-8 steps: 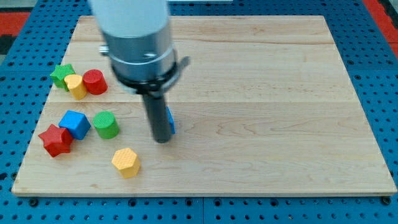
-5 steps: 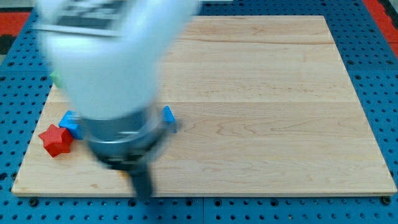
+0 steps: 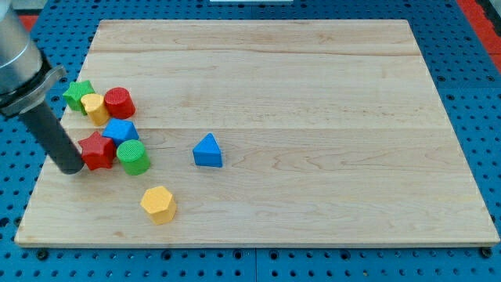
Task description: Push the red star blue cube and green circle in opposite directions
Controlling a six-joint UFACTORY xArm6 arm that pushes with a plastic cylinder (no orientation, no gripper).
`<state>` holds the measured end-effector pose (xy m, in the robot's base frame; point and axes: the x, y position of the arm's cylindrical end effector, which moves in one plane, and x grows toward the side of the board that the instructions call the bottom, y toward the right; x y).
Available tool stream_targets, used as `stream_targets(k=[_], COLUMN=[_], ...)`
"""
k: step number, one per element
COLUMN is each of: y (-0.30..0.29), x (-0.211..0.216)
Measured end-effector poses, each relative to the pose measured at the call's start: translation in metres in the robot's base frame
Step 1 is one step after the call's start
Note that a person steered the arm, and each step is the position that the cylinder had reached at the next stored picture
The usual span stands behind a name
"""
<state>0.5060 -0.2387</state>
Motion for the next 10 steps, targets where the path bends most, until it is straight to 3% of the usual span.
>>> stream_targets(k=[1,2,3,5,10], y=[0.027,0.099,0.125,0.115,0.04], x=[-0.036,-0.08,-0.098,-0.039,-0.011])
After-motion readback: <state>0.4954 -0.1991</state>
